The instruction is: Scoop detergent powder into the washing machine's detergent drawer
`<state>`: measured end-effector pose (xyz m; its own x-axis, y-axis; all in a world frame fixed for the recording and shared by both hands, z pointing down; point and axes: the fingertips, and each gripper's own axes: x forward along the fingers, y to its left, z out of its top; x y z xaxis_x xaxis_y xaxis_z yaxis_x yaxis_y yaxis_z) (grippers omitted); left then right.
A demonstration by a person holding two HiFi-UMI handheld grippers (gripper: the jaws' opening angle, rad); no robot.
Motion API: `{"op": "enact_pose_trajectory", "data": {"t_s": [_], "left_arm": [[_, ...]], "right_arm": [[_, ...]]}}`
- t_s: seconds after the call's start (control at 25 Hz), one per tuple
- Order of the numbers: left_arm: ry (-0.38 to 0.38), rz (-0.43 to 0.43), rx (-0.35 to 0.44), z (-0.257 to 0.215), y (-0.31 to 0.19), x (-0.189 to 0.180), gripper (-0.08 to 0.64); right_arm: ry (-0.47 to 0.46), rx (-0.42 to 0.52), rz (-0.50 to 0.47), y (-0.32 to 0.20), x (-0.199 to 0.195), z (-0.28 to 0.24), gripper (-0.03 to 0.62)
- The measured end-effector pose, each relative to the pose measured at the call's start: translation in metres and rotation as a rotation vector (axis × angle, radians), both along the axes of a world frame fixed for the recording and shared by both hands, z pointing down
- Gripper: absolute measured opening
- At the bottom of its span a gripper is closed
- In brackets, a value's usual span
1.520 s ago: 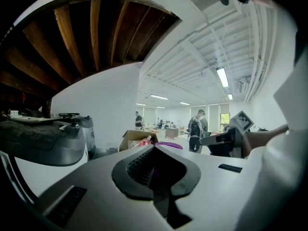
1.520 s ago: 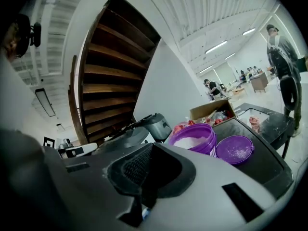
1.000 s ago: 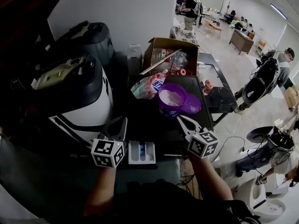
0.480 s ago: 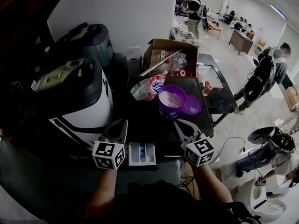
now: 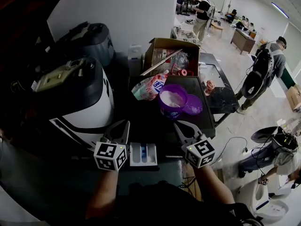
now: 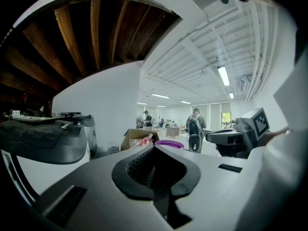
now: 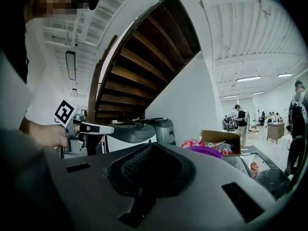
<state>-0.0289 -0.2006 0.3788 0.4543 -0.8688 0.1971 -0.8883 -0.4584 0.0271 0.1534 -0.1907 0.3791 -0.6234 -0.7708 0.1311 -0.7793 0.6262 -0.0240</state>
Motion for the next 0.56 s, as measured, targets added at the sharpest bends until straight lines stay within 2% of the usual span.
{"op": "enact_pose_trajectory", "data": {"t_s": [0.24, 0.56], "left_arm": [[0.005, 0.002, -0.010, 0.0026, 0.0011, 0.0005, 0.002], [-0.006, 0.002, 0.015, -0.0070, -0.0017, -0.0036, 0.002]], "right_arm": [[0.005, -0.001, -0.001, 0.0019, 0.0013, -0.0001, 0.012], [-0.001, -0.001, 0.005, 0.0006, 0.0022, -0.0011, 0.012]]}}
